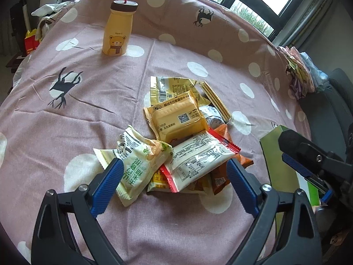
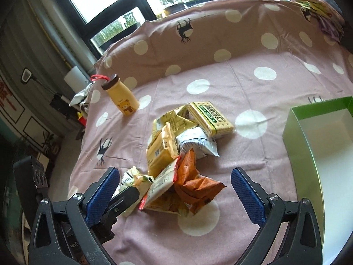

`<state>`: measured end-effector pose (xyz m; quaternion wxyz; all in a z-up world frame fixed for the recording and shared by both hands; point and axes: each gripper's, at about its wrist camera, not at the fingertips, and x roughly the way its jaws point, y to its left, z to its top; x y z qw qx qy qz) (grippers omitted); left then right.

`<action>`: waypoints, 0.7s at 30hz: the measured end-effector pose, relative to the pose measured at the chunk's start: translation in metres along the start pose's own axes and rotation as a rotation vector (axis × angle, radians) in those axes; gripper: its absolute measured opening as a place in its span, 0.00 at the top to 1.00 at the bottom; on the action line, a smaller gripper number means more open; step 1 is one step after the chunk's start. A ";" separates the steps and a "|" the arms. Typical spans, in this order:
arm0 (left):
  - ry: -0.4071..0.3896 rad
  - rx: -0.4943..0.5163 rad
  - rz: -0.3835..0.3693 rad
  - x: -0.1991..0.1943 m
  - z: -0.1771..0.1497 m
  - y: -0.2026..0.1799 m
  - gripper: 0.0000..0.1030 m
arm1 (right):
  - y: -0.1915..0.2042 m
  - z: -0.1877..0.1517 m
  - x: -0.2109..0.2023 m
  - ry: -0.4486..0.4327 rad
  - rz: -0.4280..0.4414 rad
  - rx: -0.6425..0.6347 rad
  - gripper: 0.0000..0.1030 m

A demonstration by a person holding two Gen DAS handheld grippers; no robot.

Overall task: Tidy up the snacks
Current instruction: 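Lower the right tool onto the pale green rice cracker bag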

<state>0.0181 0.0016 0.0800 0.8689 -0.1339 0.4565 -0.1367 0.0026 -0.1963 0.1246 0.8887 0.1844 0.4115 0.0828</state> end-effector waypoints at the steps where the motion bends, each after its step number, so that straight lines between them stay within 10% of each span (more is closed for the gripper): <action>1: -0.002 -0.003 0.009 -0.001 -0.001 0.001 0.09 | -0.002 -0.001 -0.001 -0.002 0.003 0.008 0.02; 21: 0.016 -0.008 -0.003 0.002 -0.006 0.001 0.16 | -0.012 -0.005 0.004 0.016 -0.015 0.028 0.15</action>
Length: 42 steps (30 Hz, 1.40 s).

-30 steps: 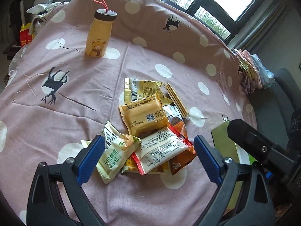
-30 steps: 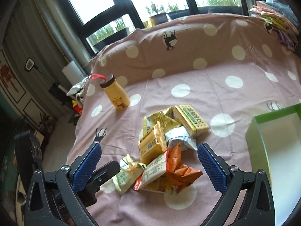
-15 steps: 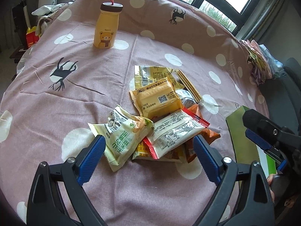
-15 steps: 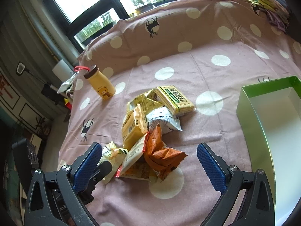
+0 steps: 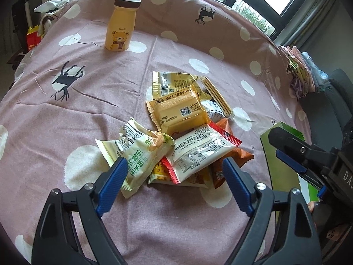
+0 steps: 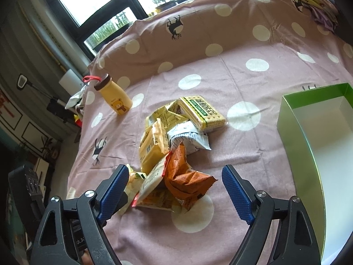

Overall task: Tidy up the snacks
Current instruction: 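Lower the right tool onto the pale green rice cracker bag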

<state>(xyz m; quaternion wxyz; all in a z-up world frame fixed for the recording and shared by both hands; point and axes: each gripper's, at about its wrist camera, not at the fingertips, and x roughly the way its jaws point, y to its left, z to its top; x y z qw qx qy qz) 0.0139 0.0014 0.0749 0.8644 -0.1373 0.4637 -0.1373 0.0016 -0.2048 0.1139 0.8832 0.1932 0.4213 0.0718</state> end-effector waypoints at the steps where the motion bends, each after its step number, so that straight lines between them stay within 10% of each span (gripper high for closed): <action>1: 0.001 -0.001 0.001 0.000 0.000 0.000 0.17 | 0.000 0.000 0.000 0.001 -0.001 -0.001 0.15; 12: 0.041 0.005 -0.023 0.008 -0.003 -0.004 0.22 | 0.000 -0.001 0.004 0.011 -0.021 -0.004 0.16; 29: 0.150 -0.021 -0.066 0.040 -0.008 -0.003 0.31 | 0.005 0.010 0.038 0.132 0.193 0.040 0.51; 42: 0.155 -0.042 -0.072 0.046 -0.007 0.002 0.37 | 0.021 0.019 0.077 0.212 0.110 -0.030 0.60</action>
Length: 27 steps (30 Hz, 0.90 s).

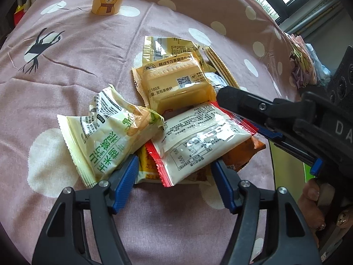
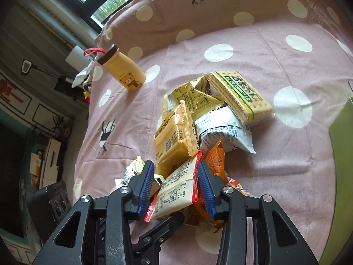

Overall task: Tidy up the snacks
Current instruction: 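Lower the right tool onto the pale green rice cracker bag, then close the right tool on the pale green rice cracker bag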

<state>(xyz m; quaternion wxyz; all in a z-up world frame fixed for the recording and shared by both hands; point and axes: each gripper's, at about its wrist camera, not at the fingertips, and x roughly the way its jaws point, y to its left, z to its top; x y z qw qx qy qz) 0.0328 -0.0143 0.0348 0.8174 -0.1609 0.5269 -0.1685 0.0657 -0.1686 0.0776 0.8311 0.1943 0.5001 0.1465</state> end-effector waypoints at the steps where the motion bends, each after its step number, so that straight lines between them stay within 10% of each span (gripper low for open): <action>1: -0.004 0.000 -0.002 0.000 0.000 0.000 0.38 | 0.001 0.000 0.002 0.004 -0.005 -0.006 0.62; 27: -0.055 0.077 -0.031 -0.039 -0.002 -0.008 0.40 | 0.010 -0.028 -0.018 -0.018 -0.033 -0.067 0.67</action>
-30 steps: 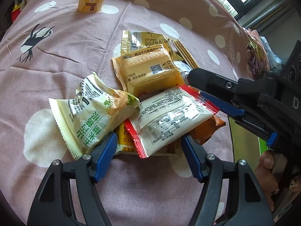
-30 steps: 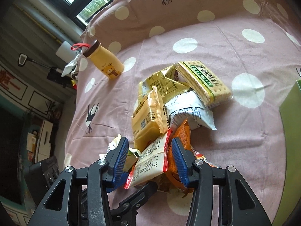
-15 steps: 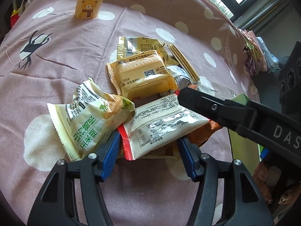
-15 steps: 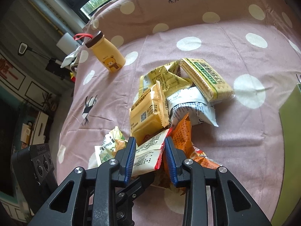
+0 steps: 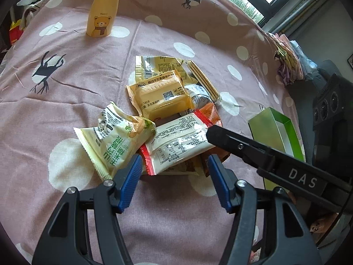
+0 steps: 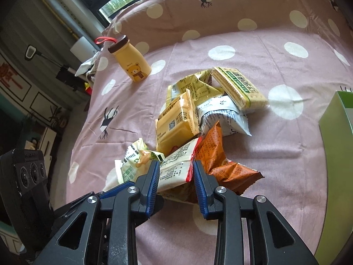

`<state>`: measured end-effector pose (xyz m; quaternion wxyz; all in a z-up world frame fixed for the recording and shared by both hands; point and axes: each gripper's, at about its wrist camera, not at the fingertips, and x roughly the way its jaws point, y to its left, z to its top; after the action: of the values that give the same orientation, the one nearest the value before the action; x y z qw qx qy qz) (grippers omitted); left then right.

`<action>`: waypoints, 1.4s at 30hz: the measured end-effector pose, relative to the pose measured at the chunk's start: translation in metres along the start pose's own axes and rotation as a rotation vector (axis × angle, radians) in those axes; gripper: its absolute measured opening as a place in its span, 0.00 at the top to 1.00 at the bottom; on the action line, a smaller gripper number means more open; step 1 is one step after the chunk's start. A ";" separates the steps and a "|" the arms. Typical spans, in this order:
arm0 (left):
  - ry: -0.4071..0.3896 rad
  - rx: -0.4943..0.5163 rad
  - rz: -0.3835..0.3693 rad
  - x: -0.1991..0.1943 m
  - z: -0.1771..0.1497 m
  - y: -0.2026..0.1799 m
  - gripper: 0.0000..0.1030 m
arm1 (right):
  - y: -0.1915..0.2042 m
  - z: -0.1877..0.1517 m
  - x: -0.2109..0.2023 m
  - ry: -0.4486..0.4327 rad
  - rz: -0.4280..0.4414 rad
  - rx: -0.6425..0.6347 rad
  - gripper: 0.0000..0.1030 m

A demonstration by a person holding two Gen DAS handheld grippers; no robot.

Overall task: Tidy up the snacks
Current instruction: 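Close the right tool on the pale green rice cracker bag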

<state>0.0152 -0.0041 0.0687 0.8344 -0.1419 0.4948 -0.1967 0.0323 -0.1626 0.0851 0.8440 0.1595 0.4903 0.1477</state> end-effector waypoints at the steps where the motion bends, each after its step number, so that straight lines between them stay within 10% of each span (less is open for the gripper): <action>1: -0.001 -0.003 0.008 -0.001 0.000 0.002 0.40 | -0.002 -0.001 -0.002 0.002 0.005 0.008 0.67; 14: 0.006 -0.107 0.132 0.012 0.005 0.031 0.36 | -0.023 -0.005 -0.001 0.090 0.031 0.105 0.67; 42: 0.012 -0.081 0.133 0.019 0.003 0.027 0.27 | -0.046 -0.002 0.009 0.088 0.050 0.250 0.67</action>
<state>0.0313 0.0108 0.0439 0.8363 -0.1415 0.5155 -0.1216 0.0389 -0.1997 0.0579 0.7912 0.2689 0.5374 0.1132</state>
